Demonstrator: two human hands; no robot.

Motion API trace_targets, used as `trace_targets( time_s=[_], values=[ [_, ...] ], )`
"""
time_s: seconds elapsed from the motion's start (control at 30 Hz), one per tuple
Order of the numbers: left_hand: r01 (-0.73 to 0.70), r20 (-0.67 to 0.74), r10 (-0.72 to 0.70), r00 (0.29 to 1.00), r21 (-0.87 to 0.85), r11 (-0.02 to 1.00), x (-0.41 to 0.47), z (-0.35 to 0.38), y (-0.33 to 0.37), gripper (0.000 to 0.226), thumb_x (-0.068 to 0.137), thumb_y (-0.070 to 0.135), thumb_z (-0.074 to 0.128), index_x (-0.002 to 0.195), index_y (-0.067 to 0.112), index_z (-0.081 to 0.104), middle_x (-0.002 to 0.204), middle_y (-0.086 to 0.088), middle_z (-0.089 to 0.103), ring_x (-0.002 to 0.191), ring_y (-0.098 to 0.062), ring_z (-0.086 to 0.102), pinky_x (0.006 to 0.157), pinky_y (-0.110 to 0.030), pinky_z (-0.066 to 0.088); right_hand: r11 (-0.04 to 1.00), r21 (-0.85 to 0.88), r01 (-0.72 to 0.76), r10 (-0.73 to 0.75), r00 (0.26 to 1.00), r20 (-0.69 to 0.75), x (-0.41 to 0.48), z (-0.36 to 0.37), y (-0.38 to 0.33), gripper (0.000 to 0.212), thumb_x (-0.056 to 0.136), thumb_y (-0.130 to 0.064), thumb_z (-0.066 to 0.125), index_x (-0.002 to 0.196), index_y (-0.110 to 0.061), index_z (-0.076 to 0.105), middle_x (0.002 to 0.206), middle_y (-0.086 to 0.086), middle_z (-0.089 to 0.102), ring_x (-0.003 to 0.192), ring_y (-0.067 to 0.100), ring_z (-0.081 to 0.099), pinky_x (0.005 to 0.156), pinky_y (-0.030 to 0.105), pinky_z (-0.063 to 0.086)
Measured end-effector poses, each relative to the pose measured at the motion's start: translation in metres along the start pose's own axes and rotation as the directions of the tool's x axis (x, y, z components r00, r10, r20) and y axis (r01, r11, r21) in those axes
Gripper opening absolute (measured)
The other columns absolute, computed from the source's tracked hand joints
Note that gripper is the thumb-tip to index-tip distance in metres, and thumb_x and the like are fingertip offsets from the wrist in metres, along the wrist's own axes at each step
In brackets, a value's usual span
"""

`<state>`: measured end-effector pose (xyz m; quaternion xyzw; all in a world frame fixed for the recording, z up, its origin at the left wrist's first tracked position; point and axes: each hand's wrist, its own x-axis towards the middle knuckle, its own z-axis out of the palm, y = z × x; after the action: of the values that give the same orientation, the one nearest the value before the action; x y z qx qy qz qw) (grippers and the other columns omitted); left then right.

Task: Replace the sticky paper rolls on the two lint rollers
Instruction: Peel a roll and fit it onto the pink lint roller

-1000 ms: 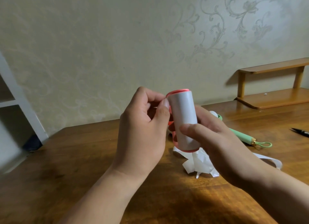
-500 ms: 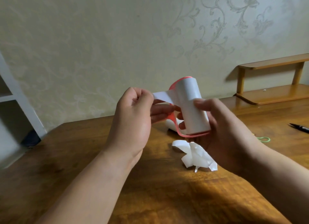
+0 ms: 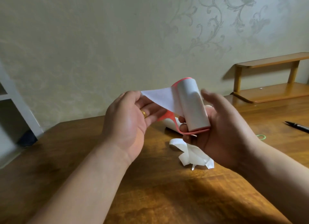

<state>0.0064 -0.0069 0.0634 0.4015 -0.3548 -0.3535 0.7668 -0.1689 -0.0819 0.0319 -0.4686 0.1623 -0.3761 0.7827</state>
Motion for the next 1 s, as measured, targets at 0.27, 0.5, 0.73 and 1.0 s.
trace_targets(
  time_s=[0.27, 0.5, 0.73, 1.0],
  values=[
    [0.06, -0.046, -0.062, 0.997, -0.042, 0.997, 0.001, -0.004, 0.007, 0.034, 0.118, 0.019, 0.039, 0.122, 0.004, 0.069, 0.114, -0.015, 0.083, 0.115, -0.027, 0.081, 0.101, -0.049, 0.066, 0.999, -0.045, 0.007, -0.009, 0.999, -0.035, 0.001, 0.0, -0.001, 0.052, 0.096, -0.045, 0.07, 0.133, -0.008, 0.073, 0.104, 0.013, 0.072, 0.079, 0.019, 0.069, 0.063, 0.03, 0.06],
    [0.103, -0.099, -0.11, 0.989, -0.08, 0.991, 0.003, -0.001, 0.006, 0.026, 0.114, 0.015, 0.044, 0.093, 0.01, 0.06, 0.087, -0.013, 0.072, 0.083, -0.026, 0.074, 0.08, -0.046, 0.069, 0.992, -0.115, 0.052, -0.047, 0.998, 0.049, 0.0, 0.001, 0.004, 0.067, 0.078, -0.049, 0.084, 0.127, -0.004, 0.074, 0.097, 0.007, 0.065, 0.076, 0.014, 0.058, 0.065, 0.028, 0.053],
    [0.002, -0.081, -0.006, 0.997, -0.052, 0.999, 0.002, 0.001, 0.003, 0.017, 0.114, 0.026, 0.06, 0.104, 0.012, 0.059, 0.073, 0.0, 0.071, 0.083, -0.021, 0.077, 0.073, -0.036, 0.064, 0.997, -0.066, 0.046, -0.051, 0.996, -0.075, 0.001, -0.001, 0.002, 0.034, 0.093, -0.043, 0.073, 0.105, -0.015, 0.088, 0.113, 0.012, 0.084, 0.098, 0.027, 0.078, 0.077, 0.039, 0.064],
    [-0.067, 0.118, 0.007, 0.993, 0.518, 0.853, -0.005, -0.002, -0.001, 0.093, 0.064, 0.066, 0.092, 0.134, 0.012, 0.061, 0.132, -0.018, 0.075, 0.124, -0.033, 0.075, 0.111, -0.061, 0.058, 0.986, -0.134, 0.096, -0.1, 0.995, -0.025, 0.003, -0.003, 0.0, 0.066, 0.081, -0.036, 0.09, 0.131, 0.002, 0.071, 0.094, 0.006, 0.074, 0.071, 0.009, 0.069, 0.063, 0.026, 0.06]
  ],
)
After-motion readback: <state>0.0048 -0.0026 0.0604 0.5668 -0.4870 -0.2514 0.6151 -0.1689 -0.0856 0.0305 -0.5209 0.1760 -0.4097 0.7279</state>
